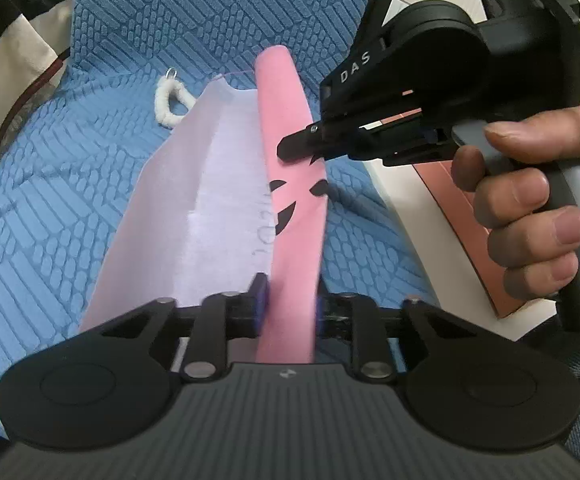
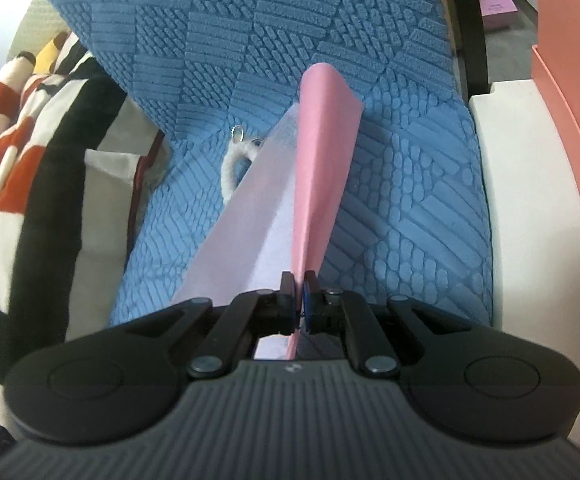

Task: Organize objects

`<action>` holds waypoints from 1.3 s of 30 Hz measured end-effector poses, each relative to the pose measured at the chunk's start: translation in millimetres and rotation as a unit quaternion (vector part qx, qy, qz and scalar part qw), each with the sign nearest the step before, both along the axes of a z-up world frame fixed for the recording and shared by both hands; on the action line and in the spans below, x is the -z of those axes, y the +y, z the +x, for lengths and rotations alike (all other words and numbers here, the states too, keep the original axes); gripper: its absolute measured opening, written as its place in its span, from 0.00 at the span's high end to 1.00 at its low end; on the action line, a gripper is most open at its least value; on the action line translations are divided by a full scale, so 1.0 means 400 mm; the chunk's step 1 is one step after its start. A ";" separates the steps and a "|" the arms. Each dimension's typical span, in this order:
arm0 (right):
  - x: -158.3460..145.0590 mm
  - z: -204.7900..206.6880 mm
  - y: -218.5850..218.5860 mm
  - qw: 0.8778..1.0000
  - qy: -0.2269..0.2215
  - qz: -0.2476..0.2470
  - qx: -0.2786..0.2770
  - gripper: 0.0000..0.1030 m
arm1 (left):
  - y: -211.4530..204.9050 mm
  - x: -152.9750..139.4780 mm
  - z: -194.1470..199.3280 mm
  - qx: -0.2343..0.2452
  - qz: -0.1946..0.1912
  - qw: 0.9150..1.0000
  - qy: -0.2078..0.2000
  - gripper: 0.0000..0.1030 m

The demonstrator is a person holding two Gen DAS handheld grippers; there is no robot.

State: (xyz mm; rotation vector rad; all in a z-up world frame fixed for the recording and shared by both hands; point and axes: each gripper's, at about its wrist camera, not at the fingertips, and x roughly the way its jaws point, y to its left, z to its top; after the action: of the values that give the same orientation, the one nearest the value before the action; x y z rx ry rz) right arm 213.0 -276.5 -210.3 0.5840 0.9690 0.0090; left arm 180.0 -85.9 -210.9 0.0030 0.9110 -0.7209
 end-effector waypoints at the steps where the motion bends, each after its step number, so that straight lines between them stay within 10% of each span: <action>1: -0.002 0.000 -0.001 1.000 -0.002 0.001 0.001 0.90 | 0.002 0.003 0.004 -0.003 -0.006 1.000 0.005 0.82; 18: -0.024 0.022 0.050 0.998 -0.034 -0.033 -0.029 0.80 | 0.115 0.081 0.118 -0.100 -0.165 0.958 0.211 0.92; 39: 0.026 0.078 0.103 0.995 0.010 -0.076 -0.061 0.81 | 0.143 -0.026 0.081 -0.079 -0.084 0.989 0.096 0.85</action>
State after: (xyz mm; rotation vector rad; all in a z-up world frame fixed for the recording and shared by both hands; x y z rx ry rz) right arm 244.1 -235.3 -220.9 0.3854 1.0137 0.0380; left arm 212.5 -28.6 -200.7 -0.2880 1.0189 -0.6556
